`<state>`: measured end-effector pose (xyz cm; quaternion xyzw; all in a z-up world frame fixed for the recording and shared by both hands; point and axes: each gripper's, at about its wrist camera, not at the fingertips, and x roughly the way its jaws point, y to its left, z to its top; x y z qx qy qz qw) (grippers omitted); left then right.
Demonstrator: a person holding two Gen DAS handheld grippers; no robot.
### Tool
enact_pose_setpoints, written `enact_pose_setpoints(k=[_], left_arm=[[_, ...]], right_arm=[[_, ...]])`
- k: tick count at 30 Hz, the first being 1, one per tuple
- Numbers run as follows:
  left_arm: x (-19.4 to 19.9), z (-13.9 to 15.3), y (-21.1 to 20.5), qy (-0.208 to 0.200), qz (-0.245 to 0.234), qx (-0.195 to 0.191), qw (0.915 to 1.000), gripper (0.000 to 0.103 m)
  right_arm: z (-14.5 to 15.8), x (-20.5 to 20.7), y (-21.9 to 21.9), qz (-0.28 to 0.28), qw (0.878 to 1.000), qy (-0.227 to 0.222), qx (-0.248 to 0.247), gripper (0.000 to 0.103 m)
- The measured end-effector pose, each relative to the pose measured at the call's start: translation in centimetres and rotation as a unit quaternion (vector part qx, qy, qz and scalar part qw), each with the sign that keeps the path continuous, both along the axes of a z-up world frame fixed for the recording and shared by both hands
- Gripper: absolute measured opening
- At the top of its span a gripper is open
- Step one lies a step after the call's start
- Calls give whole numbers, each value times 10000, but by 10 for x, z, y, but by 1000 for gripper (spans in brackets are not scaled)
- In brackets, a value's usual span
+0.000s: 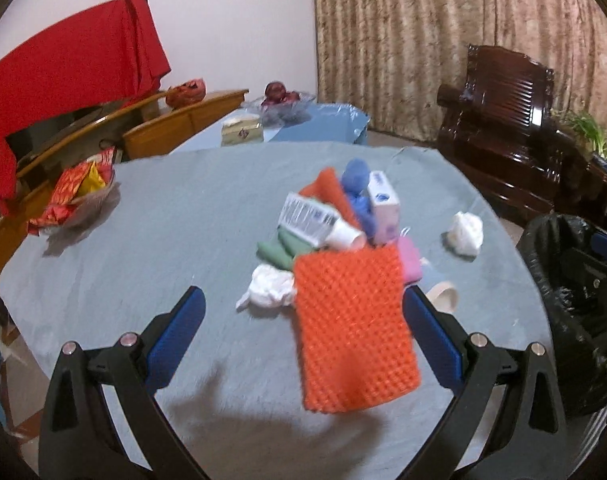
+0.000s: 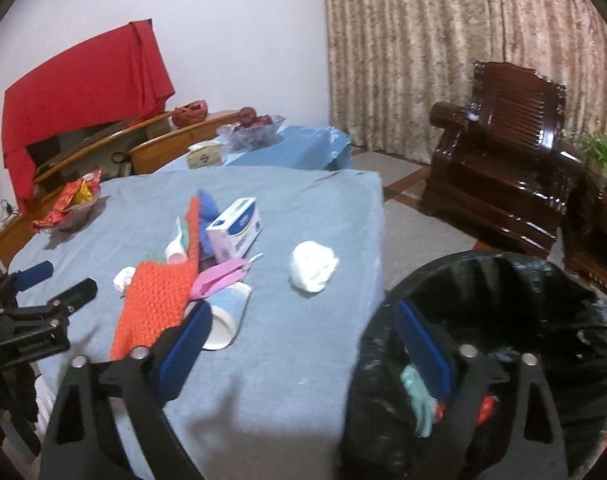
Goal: Collect trash
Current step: 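Grasp the orange foam net with the left gripper while the right gripper grasps the paper cup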
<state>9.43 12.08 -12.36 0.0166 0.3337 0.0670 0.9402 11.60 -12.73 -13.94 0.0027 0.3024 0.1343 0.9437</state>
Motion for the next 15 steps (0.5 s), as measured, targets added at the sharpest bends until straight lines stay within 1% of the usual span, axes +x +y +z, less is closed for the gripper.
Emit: enact_pose_setpoints(k=[2,4,7,11,14,15], left_arm=[[2,-9,3,73,9,-26,10000,96],[7,-17,6,167,10,-52,9998,96],[13,-34,7,333,-9,-178,9993,96],[23,-52,6,496,-75,-198,9985,94],[31,-64,3,674,-242,-289,9970,77],[33,-68,1,735,-304,-338,9963,72]], right_arm=[[-5,3,6,73,10000,52,15,79],[-10,7,14,175,9998,75,-24,70],[-18,13,23,278,9995,149,-92,65],[-25,18,27,310,9991,245,-126,63],[-28,21,28,319,9990,281,-170,63],[-29,22,28,324,9989,291,-181,63]])
